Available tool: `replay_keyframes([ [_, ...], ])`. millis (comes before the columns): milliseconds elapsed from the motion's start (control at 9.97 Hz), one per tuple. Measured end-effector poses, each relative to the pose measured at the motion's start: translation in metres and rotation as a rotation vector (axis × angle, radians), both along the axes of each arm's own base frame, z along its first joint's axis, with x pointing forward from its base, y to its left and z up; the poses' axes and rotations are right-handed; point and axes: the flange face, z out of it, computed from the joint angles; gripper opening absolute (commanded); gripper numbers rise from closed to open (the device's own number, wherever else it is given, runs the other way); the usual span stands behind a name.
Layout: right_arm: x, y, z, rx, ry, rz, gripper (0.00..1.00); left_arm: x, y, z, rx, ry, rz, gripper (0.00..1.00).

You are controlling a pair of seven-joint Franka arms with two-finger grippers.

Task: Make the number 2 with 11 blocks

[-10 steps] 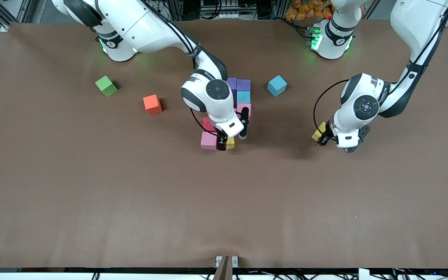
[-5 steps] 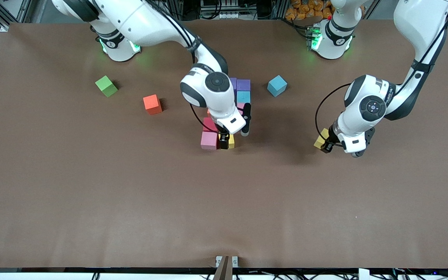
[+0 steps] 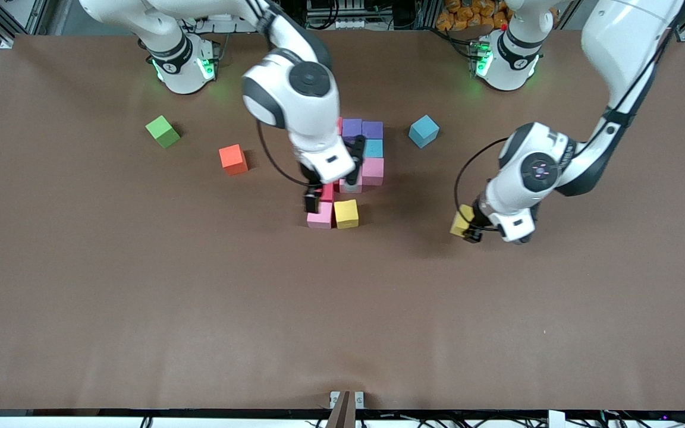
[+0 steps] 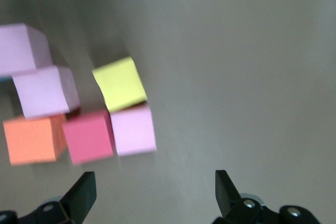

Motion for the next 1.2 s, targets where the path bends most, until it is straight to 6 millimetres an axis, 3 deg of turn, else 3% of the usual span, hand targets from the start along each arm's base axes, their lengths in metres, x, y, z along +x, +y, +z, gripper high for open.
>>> replay_keyframes([
  [201, 0.026, -0.079, 0.017, 0.011, -0.024, -0.120, 1.00, -0.007, -0.057, -0.004, -0.026, 0.015, 0.054, 0.17],
  [501, 0.056, -0.178, 0.079, 0.033, -0.105, -0.286, 1.00, -0.015, -0.120, -0.008, -0.051, 0.043, 0.131, 0.17],
  [602, 0.054, -0.208, 0.097, 0.016, -0.108, -0.337, 1.00, -0.016, -0.135, -0.010, -0.060, 0.051, 0.164, 0.18],
  [802, 0.040, -0.245, 0.130, 0.027, -0.110, -0.452, 1.00, -0.020, -0.158, -0.021, -0.068, 0.077, 0.215, 0.18],
  [902, 0.041, -0.266, 0.137, 0.081, -0.091, -0.544, 1.00, -0.024, -0.165, -0.027, -0.061, 0.088, 0.232, 0.19],
  [1203, 0.060, -0.352, 0.145, 0.190, -0.062, -0.754, 1.00, -0.037, -0.179, -0.046, -0.035, 0.121, 0.304, 0.22],
])
